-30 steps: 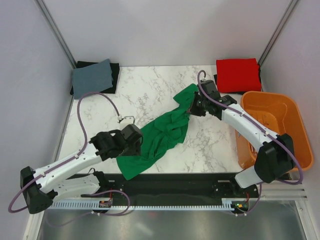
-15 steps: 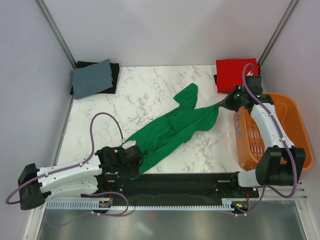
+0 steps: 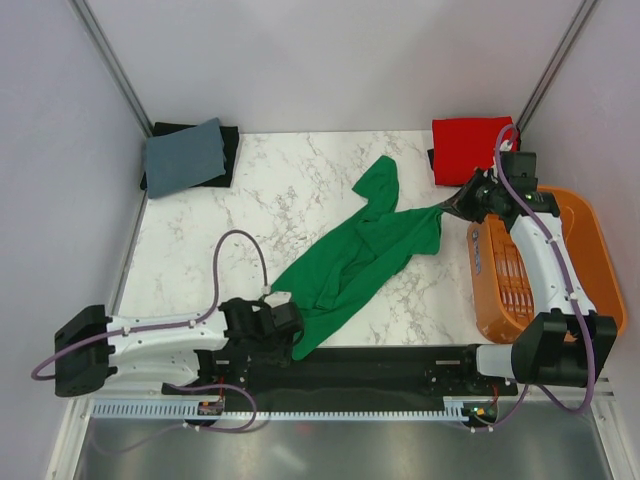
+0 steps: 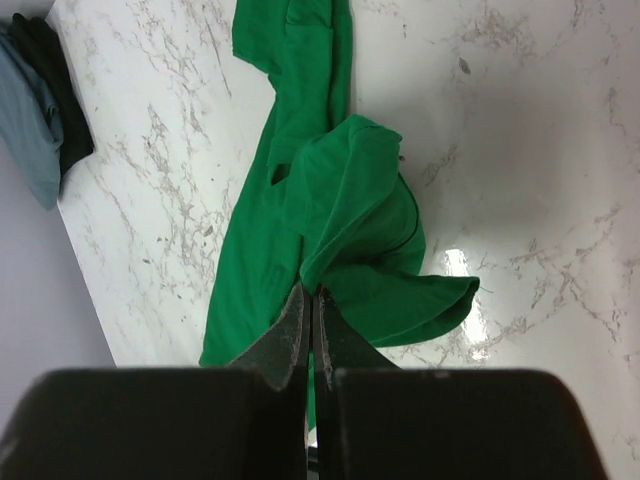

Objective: Fold and stack the t-shirts
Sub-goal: Flatten the tshirt out

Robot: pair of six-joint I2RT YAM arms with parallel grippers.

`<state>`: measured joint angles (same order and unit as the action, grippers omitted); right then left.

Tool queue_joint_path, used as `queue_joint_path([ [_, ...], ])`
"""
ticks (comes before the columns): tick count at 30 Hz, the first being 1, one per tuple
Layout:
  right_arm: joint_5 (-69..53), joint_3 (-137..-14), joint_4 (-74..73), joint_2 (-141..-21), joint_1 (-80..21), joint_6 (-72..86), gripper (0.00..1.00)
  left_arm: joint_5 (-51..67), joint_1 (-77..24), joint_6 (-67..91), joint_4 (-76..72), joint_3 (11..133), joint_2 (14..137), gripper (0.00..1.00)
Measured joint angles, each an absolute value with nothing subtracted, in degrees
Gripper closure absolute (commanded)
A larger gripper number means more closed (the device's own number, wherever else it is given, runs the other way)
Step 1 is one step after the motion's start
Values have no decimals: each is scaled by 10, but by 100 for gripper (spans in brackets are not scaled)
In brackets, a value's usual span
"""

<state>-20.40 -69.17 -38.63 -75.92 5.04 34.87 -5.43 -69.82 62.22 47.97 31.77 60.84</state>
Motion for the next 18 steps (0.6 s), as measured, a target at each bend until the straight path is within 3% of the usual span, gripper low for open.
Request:
queue_joint_path([
  [11, -218, -684, -386, -759, 50, 339, 100, -97, -760, 616, 443, 485, 880, 41],
  [18, -225, -667, -387, -757, 50, 331, 100, -149, -779, 629, 505, 561, 949, 36],
])
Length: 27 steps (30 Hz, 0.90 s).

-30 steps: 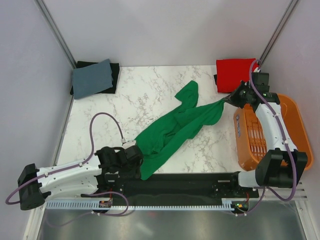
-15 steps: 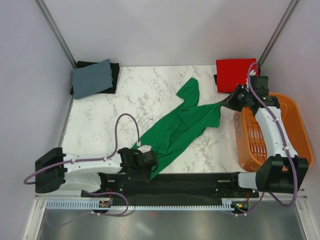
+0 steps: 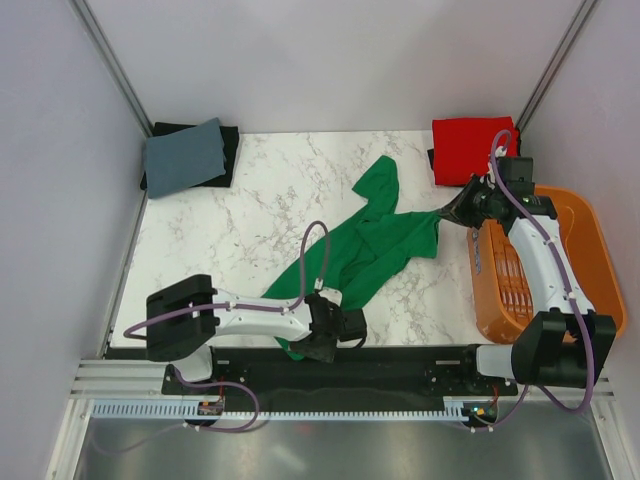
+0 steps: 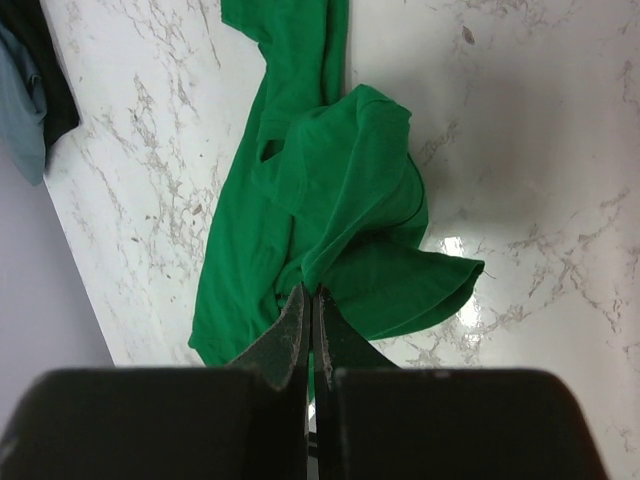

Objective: Fold and stack the t-shirts
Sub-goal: Flatten the tshirt out

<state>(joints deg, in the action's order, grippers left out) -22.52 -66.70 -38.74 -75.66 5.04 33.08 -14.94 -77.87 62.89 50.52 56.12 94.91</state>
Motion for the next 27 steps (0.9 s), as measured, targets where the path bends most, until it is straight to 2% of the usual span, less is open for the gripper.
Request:
queue_joint_path([
  [7, -232, -663, -389, -753, 50, 327, 100, -197, -778, 670, 561, 563, 967, 36],
  [14, -237, -660, -393, -748, 50, 327, 100, -211, -775, 681, 562, 556, 990, 41],
  [16, -237, -660, -394, -748, 50, 327, 100, -209, -772, 681, 558, 555, 998, 47],
  [17, -237, -660, -394, -748, 50, 327, 100, -209, -771, 681, 555, 555, 999, 56],
  [19, -237, -656, -394, -747, 50, 327, 100, -204, -769, 681, 551, 553, 1001, 66],
  [20, -237, -655, -395, -746, 50, 327, 100, -203, -769, 681, 551, 552, 1002, 78],
  [21, -237, -652, -395, -744, 50, 327, 100, -203, -769, 682, 550, 549, 1002, 84],
  [22, -237, -650, -396, -742, 50, 327, 100, -203, -768, 681, 550, 547, 1002, 95],
  [27, -238, -651, -404, -734, 50, 327, 100, -206, -768, 681, 554, 540, 983, 98],
])
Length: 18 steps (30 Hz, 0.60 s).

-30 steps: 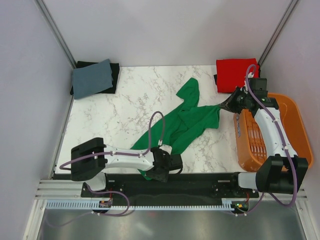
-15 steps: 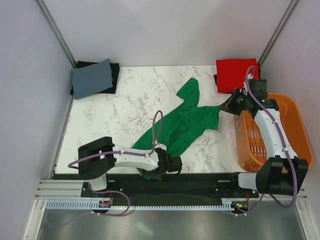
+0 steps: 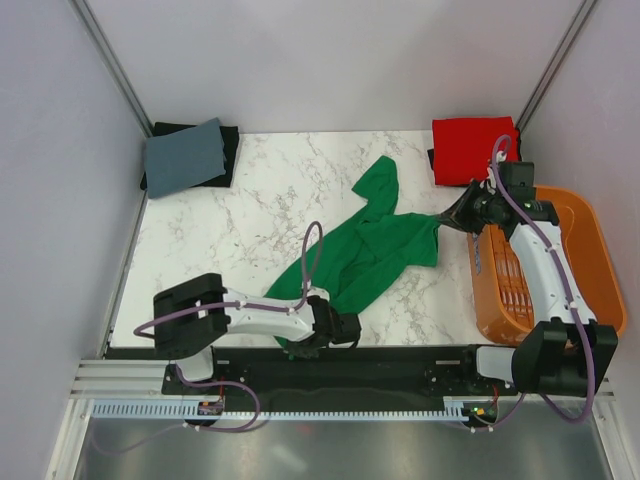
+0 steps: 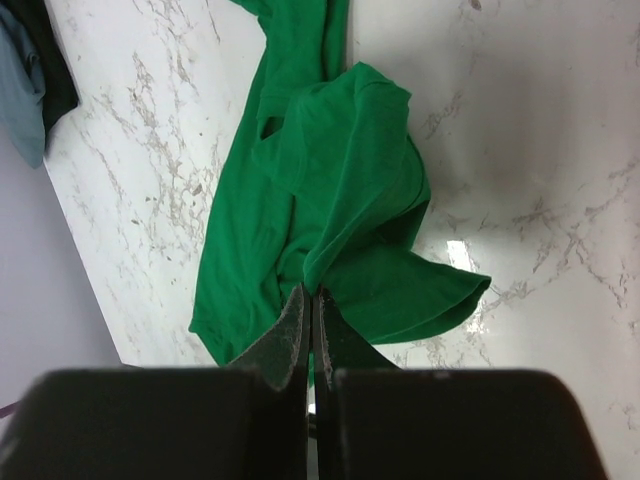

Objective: Fold and stack the t-shirts
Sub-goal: Flatten the tshirt out

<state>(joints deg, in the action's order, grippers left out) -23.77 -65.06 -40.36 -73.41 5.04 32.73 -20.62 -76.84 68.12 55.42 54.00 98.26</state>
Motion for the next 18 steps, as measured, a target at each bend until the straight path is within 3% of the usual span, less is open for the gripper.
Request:
queue_joint_path([
  [4, -242, -671, -434, -727, 50, 328, 100, -232, -766, 681, 623, 577, 937, 98],
  [8, -257, -738, -460, -713, 50, 339, 100, -270, -761, 671, 697, 696, 848, 98],
  [18, -255, -1044, -476, -662, 50, 396, 100, -404, -752, 548, 740, 1160, 759, 98],
])
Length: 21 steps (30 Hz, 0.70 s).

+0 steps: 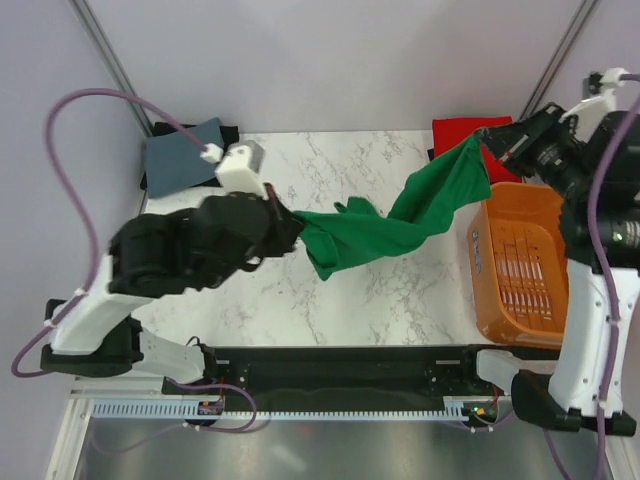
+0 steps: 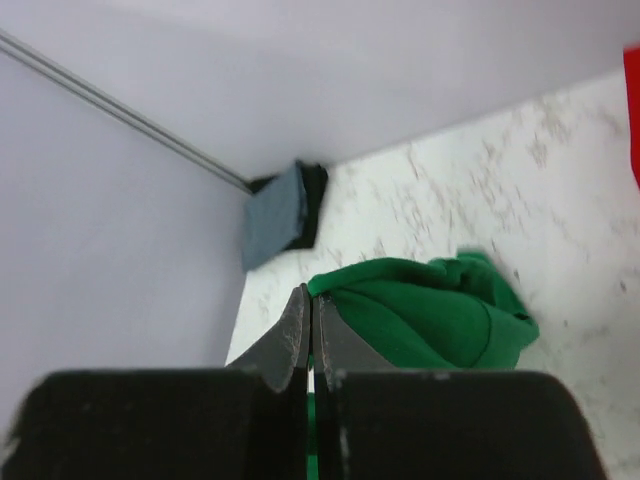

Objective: Fold and stack the t-shirts
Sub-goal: Flatten the tshirt out

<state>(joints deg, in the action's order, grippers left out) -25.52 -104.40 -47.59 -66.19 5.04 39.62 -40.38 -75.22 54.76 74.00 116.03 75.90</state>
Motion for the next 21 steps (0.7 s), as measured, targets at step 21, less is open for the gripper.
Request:
queue_joint_path([
  [21, -121, -1247, -415, -461, 46, 367, 100, -329, -751, 154, 546, 1160, 489, 98],
])
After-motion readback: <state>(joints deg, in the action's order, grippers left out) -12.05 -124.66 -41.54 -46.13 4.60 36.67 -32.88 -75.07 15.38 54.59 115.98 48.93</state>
